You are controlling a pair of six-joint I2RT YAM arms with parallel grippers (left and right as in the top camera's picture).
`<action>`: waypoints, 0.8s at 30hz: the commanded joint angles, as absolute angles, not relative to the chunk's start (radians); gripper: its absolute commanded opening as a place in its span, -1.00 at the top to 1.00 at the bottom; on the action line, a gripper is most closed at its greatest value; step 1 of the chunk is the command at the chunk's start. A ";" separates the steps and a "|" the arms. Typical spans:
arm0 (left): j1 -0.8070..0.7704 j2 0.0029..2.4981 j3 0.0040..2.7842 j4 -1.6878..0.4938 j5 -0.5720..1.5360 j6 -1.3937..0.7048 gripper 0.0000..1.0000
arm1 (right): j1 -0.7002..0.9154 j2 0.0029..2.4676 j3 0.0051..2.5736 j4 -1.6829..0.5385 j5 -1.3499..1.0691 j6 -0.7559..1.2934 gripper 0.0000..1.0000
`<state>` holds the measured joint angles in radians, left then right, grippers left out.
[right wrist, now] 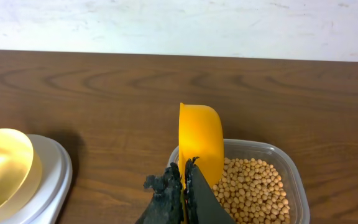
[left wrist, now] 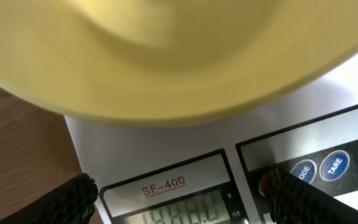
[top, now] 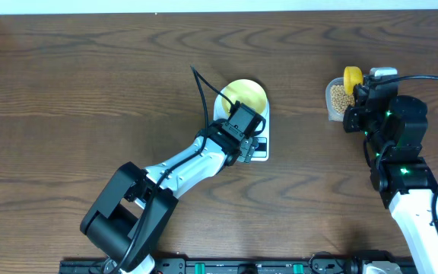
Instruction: Scoop item into bowl and weigh 50g on scale
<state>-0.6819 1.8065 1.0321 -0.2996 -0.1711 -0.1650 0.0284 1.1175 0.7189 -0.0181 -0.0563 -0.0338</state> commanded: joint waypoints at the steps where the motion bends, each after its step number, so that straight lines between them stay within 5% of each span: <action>1: -0.677 1.854 1.018 -0.327 -0.204 -0.169 -0.77 | 0.026 1.119 0.739 -0.015 -0.063 -0.024 0.98; 24: -0.680 1.673 1.019 -0.316 -0.195 -0.155 -0.77 | 0.026 1.118 0.739 -0.012 -0.063 -0.024 0.98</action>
